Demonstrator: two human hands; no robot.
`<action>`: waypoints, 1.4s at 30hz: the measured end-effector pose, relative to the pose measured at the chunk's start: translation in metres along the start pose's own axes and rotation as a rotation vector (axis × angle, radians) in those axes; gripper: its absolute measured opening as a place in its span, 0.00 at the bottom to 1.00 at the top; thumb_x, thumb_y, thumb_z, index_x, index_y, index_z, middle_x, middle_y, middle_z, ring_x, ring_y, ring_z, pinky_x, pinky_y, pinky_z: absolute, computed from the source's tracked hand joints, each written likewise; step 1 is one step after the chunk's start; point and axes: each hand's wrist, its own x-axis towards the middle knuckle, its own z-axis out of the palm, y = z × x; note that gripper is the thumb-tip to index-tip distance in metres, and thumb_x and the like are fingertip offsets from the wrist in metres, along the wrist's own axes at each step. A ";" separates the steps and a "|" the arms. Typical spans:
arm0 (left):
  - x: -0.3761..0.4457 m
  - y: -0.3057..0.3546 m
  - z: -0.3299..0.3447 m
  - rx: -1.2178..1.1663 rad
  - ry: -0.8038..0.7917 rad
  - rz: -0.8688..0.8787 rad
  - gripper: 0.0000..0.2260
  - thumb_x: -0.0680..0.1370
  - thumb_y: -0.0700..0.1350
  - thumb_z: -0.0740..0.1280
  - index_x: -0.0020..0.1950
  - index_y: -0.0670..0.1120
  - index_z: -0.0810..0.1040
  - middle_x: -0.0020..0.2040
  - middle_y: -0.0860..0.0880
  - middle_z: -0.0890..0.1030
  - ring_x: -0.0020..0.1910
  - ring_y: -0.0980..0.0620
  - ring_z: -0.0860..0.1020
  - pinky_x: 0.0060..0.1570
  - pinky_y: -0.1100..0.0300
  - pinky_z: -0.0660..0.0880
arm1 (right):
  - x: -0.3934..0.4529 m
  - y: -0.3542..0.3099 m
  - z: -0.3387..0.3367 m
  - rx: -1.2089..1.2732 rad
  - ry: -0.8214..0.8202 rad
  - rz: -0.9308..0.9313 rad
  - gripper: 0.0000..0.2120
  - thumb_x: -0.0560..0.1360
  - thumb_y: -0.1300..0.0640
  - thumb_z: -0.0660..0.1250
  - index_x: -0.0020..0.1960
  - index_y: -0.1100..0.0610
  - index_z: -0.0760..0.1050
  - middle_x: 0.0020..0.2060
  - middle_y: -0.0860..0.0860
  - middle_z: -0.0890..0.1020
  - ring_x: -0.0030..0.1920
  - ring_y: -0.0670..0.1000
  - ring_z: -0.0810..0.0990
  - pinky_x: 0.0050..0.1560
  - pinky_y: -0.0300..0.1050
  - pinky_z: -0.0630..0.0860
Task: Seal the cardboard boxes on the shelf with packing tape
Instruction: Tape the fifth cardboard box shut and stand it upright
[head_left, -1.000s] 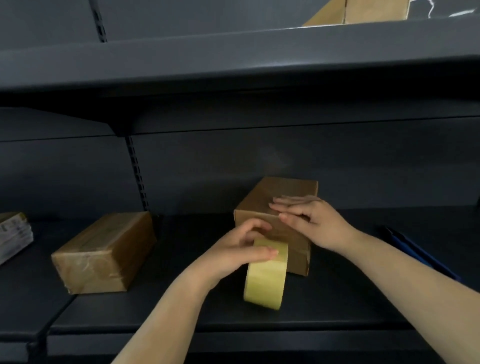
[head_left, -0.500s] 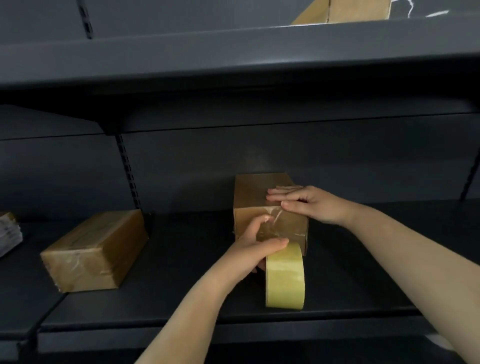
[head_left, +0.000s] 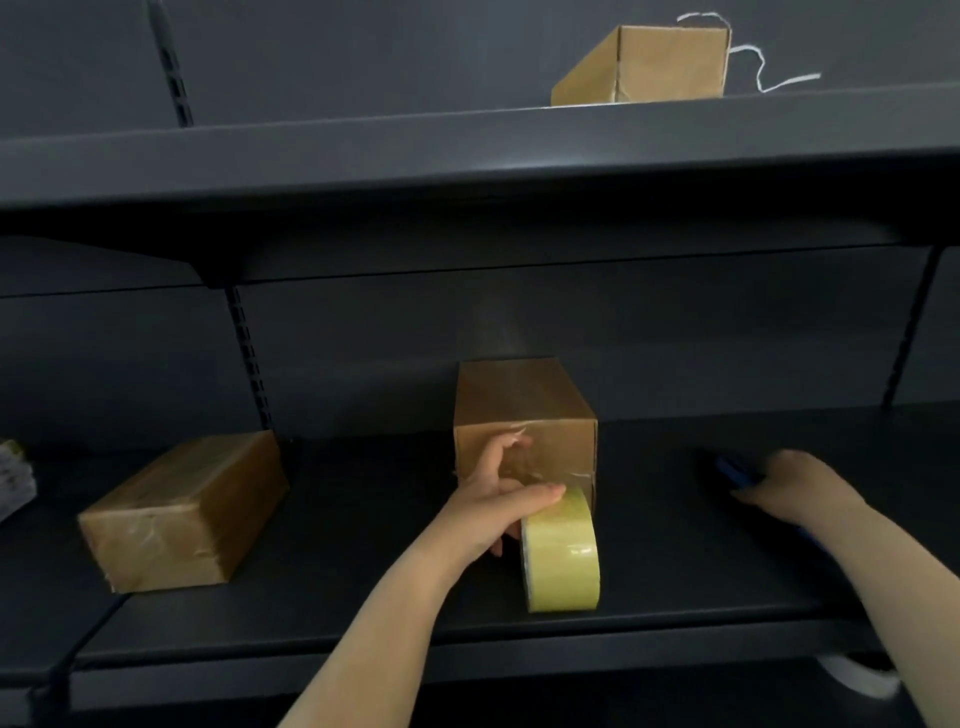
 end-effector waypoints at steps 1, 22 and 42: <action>0.000 0.000 0.000 -0.004 -0.005 0.000 0.18 0.70 0.57 0.69 0.53 0.70 0.64 0.34 0.62 0.82 0.31 0.65 0.78 0.28 0.67 0.71 | 0.000 0.001 -0.001 0.019 -0.027 -0.008 0.21 0.72 0.44 0.67 0.53 0.61 0.76 0.43 0.54 0.78 0.42 0.52 0.78 0.40 0.45 0.75; -0.001 0.003 0.003 -0.014 0.000 -0.013 0.18 0.65 0.62 0.67 0.50 0.74 0.63 0.49 0.55 0.76 0.41 0.53 0.80 0.40 0.57 0.75 | -0.101 -0.083 -0.046 -0.471 0.408 -1.169 0.20 0.80 0.48 0.52 0.71 0.36 0.57 0.49 0.40 0.76 0.46 0.44 0.76 0.35 0.38 0.67; -0.008 0.003 -0.001 -0.031 -0.008 -0.023 0.08 0.74 0.55 0.66 0.51 0.56 0.75 0.44 0.55 0.78 0.38 0.59 0.77 0.36 0.66 0.74 | -0.041 -0.035 -0.008 -0.084 0.001 -0.627 0.26 0.77 0.40 0.53 0.73 0.45 0.59 0.72 0.47 0.63 0.71 0.48 0.61 0.68 0.42 0.60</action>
